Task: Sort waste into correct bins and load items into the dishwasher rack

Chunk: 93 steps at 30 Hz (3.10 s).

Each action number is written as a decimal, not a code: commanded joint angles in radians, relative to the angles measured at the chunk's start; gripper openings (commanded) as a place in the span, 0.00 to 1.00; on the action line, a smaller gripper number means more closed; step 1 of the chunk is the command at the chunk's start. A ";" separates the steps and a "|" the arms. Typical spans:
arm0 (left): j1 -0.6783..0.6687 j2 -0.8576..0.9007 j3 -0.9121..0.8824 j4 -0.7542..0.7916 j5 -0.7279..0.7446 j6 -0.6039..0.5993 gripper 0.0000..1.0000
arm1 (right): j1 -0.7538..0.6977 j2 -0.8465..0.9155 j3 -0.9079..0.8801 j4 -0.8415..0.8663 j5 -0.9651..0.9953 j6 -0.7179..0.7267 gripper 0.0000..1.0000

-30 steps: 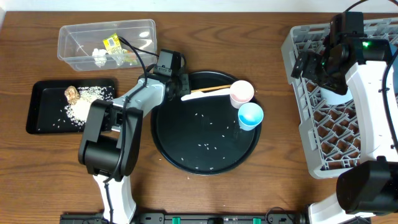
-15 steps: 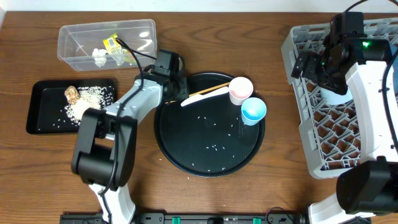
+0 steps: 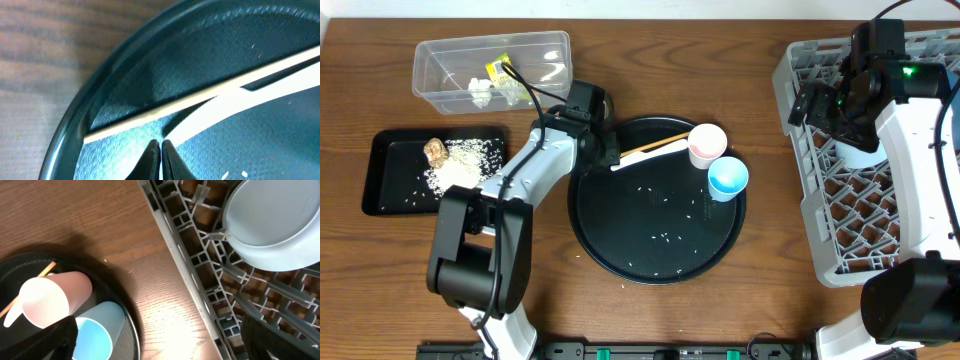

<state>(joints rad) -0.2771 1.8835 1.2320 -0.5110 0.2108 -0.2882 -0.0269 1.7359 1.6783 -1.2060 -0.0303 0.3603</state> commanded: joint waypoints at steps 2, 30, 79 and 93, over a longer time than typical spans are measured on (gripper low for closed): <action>-0.001 -0.064 -0.004 -0.072 -0.056 -0.003 0.06 | 0.002 -0.010 0.010 0.001 -0.004 0.013 0.99; 0.081 -0.068 -0.016 -0.341 -0.064 -0.063 0.07 | 0.002 -0.010 0.010 0.001 -0.003 0.013 0.99; 0.541 -0.361 -0.006 -0.397 -0.129 -0.184 0.98 | 0.767 0.043 0.010 0.389 0.109 0.333 0.99; 0.541 -0.361 -0.006 -0.397 -0.129 -0.184 0.98 | 0.770 0.129 0.015 0.547 0.093 0.526 0.99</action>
<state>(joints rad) 0.2607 1.5223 1.2198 -0.9062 0.0971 -0.4683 0.7624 1.8191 1.6787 -0.6598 0.0525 0.7807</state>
